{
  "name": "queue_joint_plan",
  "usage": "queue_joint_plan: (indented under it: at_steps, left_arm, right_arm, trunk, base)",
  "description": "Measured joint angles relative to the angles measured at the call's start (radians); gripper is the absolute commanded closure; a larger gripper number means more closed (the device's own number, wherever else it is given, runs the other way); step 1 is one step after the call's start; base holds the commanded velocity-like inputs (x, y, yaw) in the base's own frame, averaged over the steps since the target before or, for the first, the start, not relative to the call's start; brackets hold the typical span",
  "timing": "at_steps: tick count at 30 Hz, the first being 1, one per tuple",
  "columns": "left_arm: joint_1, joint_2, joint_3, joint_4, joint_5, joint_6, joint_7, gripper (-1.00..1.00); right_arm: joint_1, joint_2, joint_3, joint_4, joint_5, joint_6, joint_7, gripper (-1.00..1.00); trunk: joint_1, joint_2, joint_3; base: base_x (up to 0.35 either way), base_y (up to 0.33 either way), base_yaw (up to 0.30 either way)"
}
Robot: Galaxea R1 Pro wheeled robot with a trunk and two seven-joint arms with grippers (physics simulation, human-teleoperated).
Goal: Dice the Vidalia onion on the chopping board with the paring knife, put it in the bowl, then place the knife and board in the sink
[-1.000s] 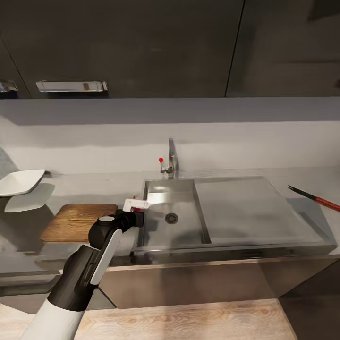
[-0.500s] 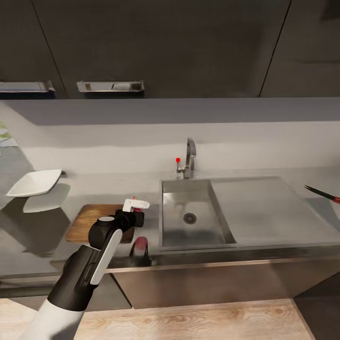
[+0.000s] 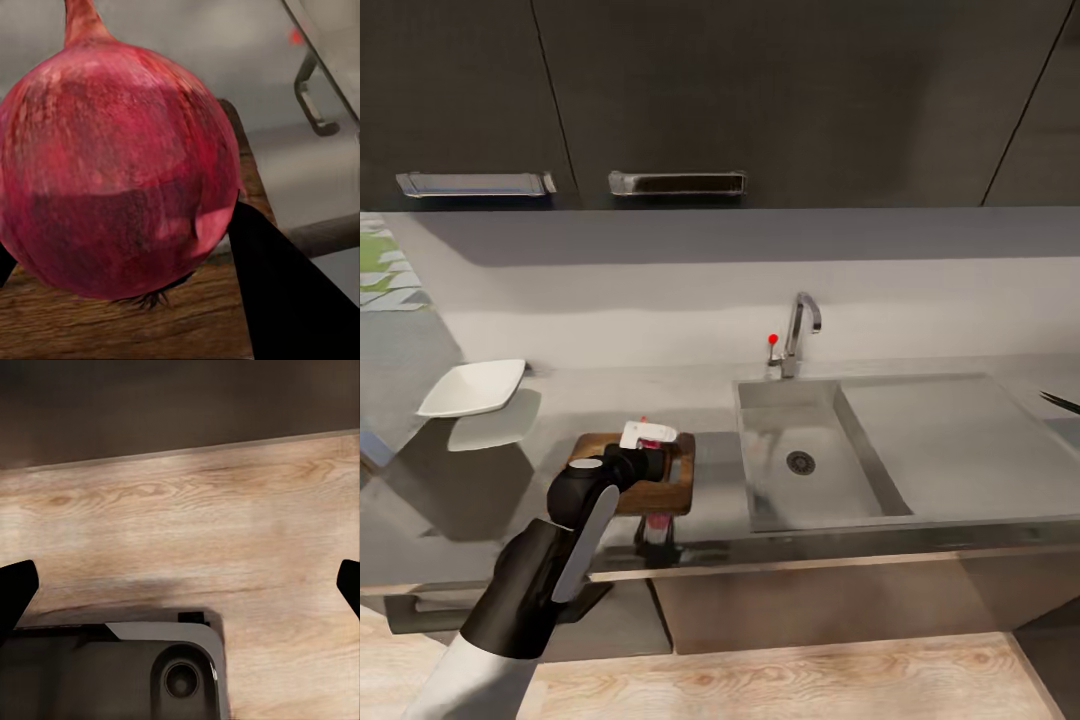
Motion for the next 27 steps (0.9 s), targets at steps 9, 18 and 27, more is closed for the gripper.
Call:
queue_joint_plan:
  at_steps: [9,18,27]
  left_arm:
    - [0.0,0.0,-0.004,0.002,0.0,0.0,0.0,1.0]
    - [0.0,0.0,-0.005,0.009,0.0,0.0,0.0,1.0]
    - [0.001,0.0,-0.006,0.018,0.0,-0.002,0.0,1.0]
  right_arm:
    - [0.0,0.0,0.0,0.0,0.0,0.0,0.0,-1.0]
    - [0.0,0.0,0.0,0.0,0.0,0.0,0.0,-1.0]
    - [0.0,0.0,0.0,0.0,0.0,0.0,0.0,-1.0]
  trunk:
    - [0.0,0.0,0.0]
    - [0.0,0.0,0.0]
    - [0.0,0.0,0.0]
  base:
    - [0.152,0.232,0.0]
    - [0.121,0.107,0.0]
    - [-0.04,0.005,0.0]
